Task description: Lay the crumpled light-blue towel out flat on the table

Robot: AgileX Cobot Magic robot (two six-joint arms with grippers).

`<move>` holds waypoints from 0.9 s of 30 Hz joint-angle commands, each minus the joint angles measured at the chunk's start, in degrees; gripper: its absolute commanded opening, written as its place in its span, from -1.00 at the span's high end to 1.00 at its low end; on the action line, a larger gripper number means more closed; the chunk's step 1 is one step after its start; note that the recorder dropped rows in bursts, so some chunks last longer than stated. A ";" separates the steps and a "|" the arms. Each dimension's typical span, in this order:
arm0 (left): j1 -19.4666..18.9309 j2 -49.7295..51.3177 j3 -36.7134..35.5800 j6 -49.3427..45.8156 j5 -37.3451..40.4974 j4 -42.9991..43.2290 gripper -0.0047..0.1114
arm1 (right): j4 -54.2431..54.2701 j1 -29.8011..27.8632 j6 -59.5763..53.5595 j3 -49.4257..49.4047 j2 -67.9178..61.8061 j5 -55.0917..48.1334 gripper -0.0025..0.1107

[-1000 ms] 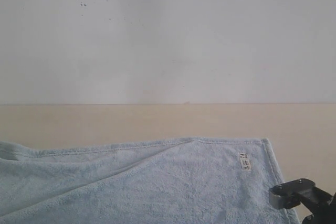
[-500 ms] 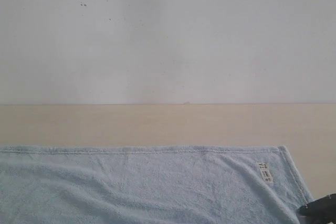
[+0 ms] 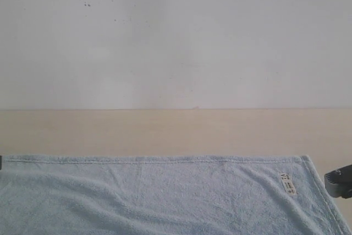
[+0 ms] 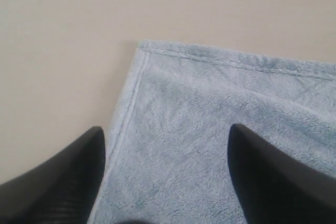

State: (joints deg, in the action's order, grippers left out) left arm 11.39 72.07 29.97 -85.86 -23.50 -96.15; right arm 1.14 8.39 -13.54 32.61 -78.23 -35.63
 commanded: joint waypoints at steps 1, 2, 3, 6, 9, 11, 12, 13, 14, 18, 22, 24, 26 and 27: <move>-0.25 6.40 4.64 0.62 2.51 2.13 -0.18 | 4.36 -0.41 -3.63 1.85 0.70 0.69 0.95; -0.25 8.01 6.35 0.62 2.60 2.00 -0.18 | 4.88 -0.41 -4.23 2.39 0.70 0.69 0.95; -0.25 10.03 8.13 0.62 3.34 2.00 -0.18 | 5.47 -0.41 -4.63 2.99 0.70 0.69 0.95; -0.25 16.17 13.28 -1.63 5.51 2.00 -0.01 | 6.62 -0.41 -5.14 5.18 0.70 0.91 0.96; -0.25 21.78 18.04 -1.63 5.51 0.95 0.48 | 7.50 -0.41 -6.44 7.68 0.70 0.91 0.96; -0.25 24.48 20.40 -1.63 5.51 1.07 0.77 | 7.50 -0.41 -6.92 9.13 0.70 0.91 0.96; -0.25 26.34 21.48 -1.63 5.58 1.06 0.84 | 7.50 -0.41 -7.19 9.70 0.70 1.06 0.96; -0.25 27.52 22.49 -1.63 5.75 1.06 0.84 | 7.50 -0.41 -7.62 10.16 0.70 1.18 0.96; -0.25 29.07 23.28 -1.63 6.40 1.06 0.84 | 7.50 -0.41 -7.62 10.41 0.70 1.60 0.96; -0.25 34.91 27.00 -1.63 8.34 1.54 0.84 | 10.00 -0.41 -8.62 10.84 0.70 3.68 0.96; -0.25 39.75 30.89 -1.63 8.50 1.52 0.84 | 14.80 -0.41 -12.75 10.84 0.70 3.95 0.96; -0.25 41.90 32.31 -1.63 8.50 1.52 0.84 | 15.36 -0.41 -13.00 10.84 0.70 3.95 0.96; -0.25 43.64 33.46 -1.63 8.50 1.52 0.84 | 15.36 -0.41 -13.00 10.84 0.70 4.31 0.96; -0.25 44.49 34.07 -1.63 8.50 1.77 0.84 | 15.36 -0.41 -13.13 10.84 0.70 4.46 0.96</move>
State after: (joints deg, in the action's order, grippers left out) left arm 11.39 114.72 62.34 -87.26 -15.52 -94.71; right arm 15.88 8.39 -25.70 43.25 -78.23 -32.02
